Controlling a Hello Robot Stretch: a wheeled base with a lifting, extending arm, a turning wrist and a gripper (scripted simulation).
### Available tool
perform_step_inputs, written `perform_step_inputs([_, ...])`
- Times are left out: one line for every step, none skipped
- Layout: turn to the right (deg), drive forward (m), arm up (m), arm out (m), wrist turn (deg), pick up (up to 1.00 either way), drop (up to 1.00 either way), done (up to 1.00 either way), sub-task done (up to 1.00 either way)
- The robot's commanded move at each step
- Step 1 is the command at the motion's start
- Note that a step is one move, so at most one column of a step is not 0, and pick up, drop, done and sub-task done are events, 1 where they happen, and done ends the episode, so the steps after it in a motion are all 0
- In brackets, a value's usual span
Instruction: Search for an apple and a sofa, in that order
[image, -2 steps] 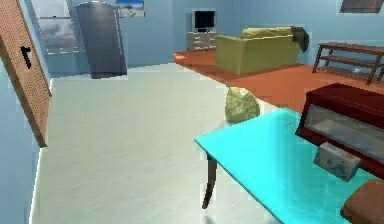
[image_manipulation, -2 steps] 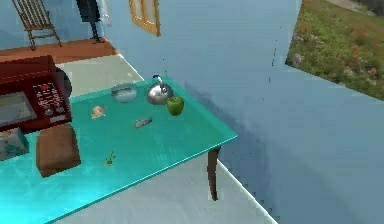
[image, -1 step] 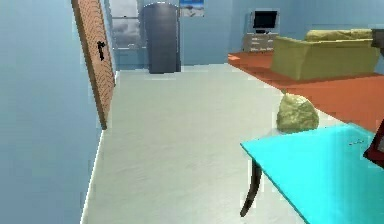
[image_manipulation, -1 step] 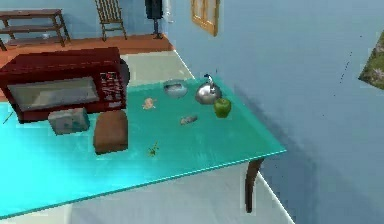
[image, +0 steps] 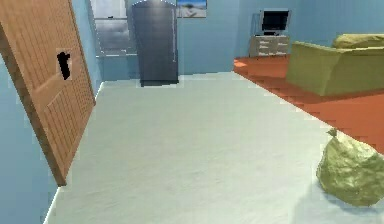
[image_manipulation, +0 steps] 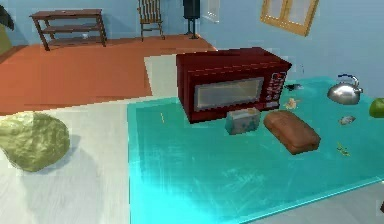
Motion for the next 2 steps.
perform_step_inputs([0.0, 0.05, 0.00, 0.00, 0.0, 0.00, 0.00, 0.00, 0.00])
perform_step_inputs([21.0, 0.00, 0.00, 0.00, 0.0, 0.00, 0.00, 0.00, 0.00])
